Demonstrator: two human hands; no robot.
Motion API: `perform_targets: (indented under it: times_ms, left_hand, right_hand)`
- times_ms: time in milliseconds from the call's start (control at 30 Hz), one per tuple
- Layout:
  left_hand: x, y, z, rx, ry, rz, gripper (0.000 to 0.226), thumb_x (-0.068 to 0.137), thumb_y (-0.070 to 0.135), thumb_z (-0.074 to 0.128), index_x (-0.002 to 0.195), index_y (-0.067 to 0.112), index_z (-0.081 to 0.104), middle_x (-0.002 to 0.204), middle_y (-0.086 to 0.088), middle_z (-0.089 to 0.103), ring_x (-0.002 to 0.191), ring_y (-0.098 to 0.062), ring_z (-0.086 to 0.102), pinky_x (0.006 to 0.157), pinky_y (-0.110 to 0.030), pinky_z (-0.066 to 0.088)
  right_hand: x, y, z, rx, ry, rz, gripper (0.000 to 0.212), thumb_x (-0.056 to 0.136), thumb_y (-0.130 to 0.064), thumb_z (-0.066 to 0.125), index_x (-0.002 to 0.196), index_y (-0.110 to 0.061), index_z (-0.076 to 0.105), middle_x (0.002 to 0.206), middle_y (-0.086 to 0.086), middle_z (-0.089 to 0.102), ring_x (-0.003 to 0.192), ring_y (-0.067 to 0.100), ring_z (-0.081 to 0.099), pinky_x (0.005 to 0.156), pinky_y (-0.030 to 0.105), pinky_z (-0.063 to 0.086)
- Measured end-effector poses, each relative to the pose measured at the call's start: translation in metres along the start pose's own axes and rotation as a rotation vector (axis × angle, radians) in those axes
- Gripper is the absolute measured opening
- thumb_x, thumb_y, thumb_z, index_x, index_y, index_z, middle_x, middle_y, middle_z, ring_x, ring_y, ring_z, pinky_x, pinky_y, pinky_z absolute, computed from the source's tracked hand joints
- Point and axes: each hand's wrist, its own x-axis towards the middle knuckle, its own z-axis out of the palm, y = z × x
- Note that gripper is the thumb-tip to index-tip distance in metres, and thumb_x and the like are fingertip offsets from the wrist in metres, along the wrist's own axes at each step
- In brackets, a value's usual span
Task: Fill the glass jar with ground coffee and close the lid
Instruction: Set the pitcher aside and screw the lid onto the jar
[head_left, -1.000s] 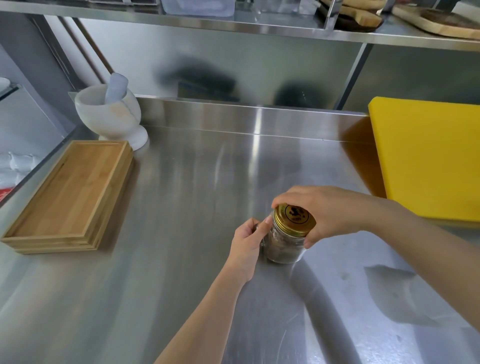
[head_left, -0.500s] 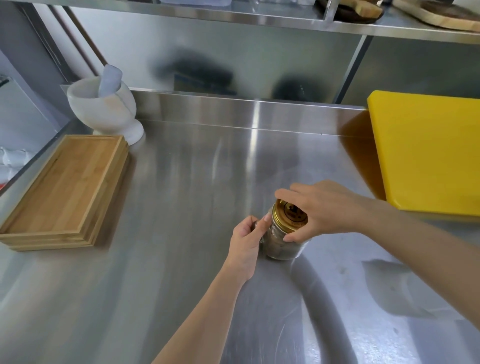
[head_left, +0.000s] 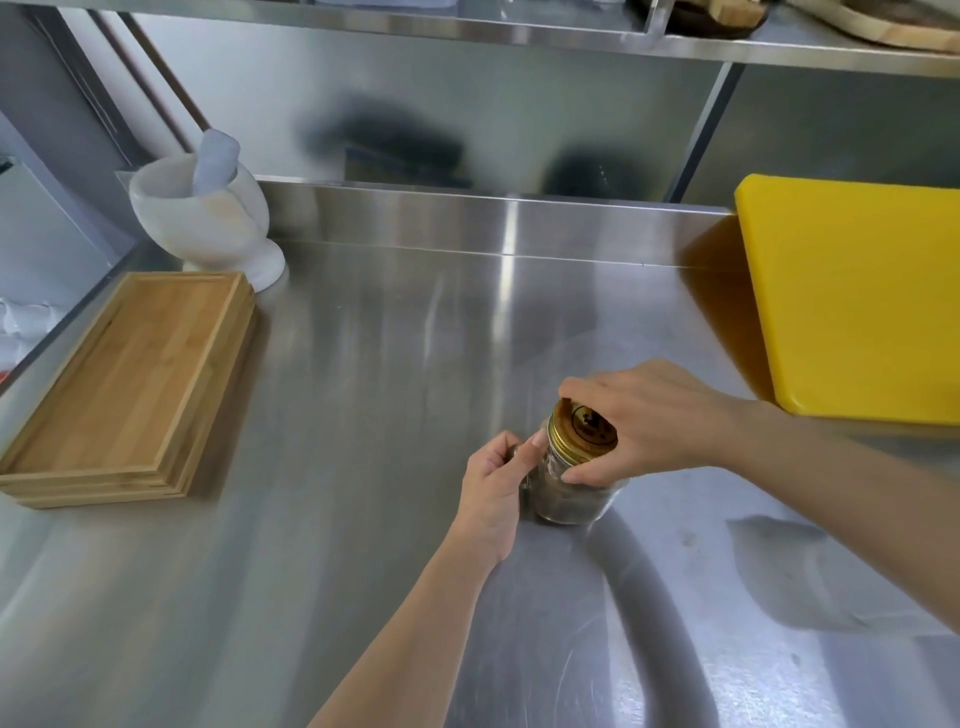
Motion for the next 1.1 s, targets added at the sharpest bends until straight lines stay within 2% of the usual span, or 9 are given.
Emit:
perform_targets:
  times_ms: [200,267,400,467,567,700,767,867,1100]
  left_hand:
    - [-0.003,-0.004,0.007,0.019,0.057,0.065,0.035,0.058,0.036,0.073,0.054,0.018,0.043,0.060,-0.004,0.039,0.064,-0.017,0.034,0.062,-0.030,0.026]
    - [-0.004,-0.005,0.006,0.029,0.049,0.080,0.042,0.058,0.042,0.077,0.061,0.013,0.047,0.066,-0.006,0.039,0.068,-0.017,0.034,0.065,-0.031,0.026]
    - [-0.006,-0.001,0.008,0.019,0.056,0.059,0.041,0.060,0.044,0.074,0.052,0.021,0.040,0.056,0.000,0.036,0.060,-0.013,0.034,0.061,-0.029,0.025]
    - [-0.005,0.000,0.009,0.022,0.059,0.052,0.040,0.059,0.044,0.073,0.050,0.023,0.040,0.054,0.003,0.035,0.057,-0.011,0.033,0.059,-0.028,0.024]
    - [-0.005,0.001,0.010,0.013,0.072,0.042,0.041,0.058,0.043,0.074,0.051,0.022,0.040,0.055,0.001,0.033,0.057,-0.011,0.031,0.059,-0.029,0.023]
    - [-0.008,0.002,0.011,-0.009,0.063,0.044,0.042,0.058,0.042,0.074,0.056,0.018,0.040,0.056,0.001,0.035,0.059,-0.012,0.032,0.061,-0.030,0.024]
    - [-0.010,0.005,0.010,-0.008,0.060,0.026,0.042,0.058,0.042,0.075,0.054,0.019,0.040,0.056,0.000,0.035,0.059,-0.014,0.032,0.062,-0.031,0.023]
    - [-0.013,0.011,0.005,-0.010,0.042,0.027,0.039,0.059,0.039,0.075,0.051,0.021,0.042,0.055,-0.001,0.039,0.058,-0.015,0.036,0.061,-0.030,0.026]
    - [-0.035,0.027,0.017,-0.053,-0.018,0.036,0.034,0.068,0.027,0.073,0.053,0.018,0.043,0.063,-0.006,0.045,0.062,-0.016,0.044,0.063,-0.030,0.032]
  right_hand:
    - [0.001,-0.031,-0.008,-0.002,0.009,0.338,0.074,0.067,-0.088,0.029,0.069,-0.015,0.043,0.059,-0.007,0.042,0.054,0.016,0.042,0.051,0.028,0.032]
    - [0.001,-0.020,-0.015,0.100,-0.146,0.362,0.085,0.063,-0.091,0.031,0.102,-0.019,0.055,0.091,0.000,0.062,0.078,0.020,0.056,0.062,0.028,0.040]
    - [-0.005,-0.003,-0.036,0.285,-0.420,0.102,0.085,0.074,-0.046,0.074,0.135,-0.059,0.017,0.150,-0.009,0.013,0.129,0.022,0.037,0.093,0.032,0.049]
    - [-0.004,0.000,-0.035,0.262,-0.391,-0.005,0.072,0.079,-0.025,0.074,0.132,-0.053,0.033,0.141,-0.006,0.027,0.125,0.019,0.039,0.092,0.031,0.050]
    - [0.000,-0.007,-0.032,0.177,-0.269,0.049,0.040,0.079,-0.051,0.065,0.114,-0.036,0.051,0.100,-0.004,0.050,0.087,0.015,0.051,0.069,0.027,0.049]
    - [0.006,-0.023,-0.028,0.012,-0.121,0.293,0.067,0.078,-0.080,0.028,0.061,-0.018,0.046,0.060,-0.002,0.045,0.053,0.010,0.042,0.057,0.028,0.043]
    - [0.003,-0.017,-0.032,0.113,-0.159,0.336,0.077,0.071,-0.084,0.023,0.087,-0.020,0.062,0.084,0.002,0.062,0.077,0.017,0.059,0.074,0.032,0.050]
    - [-0.008,-0.009,-0.037,0.349,-0.355,0.160,0.073,0.070,-0.073,0.058,0.134,-0.051,0.031,0.126,-0.004,0.043,0.115,0.018,0.046,0.094,0.032,0.047]
    - [-0.036,-0.021,-0.023,0.008,0.025,-0.013,0.059,0.078,-0.071,0.045,0.129,-0.045,0.033,0.094,-0.009,0.035,0.074,0.013,0.043,0.051,0.013,0.030]
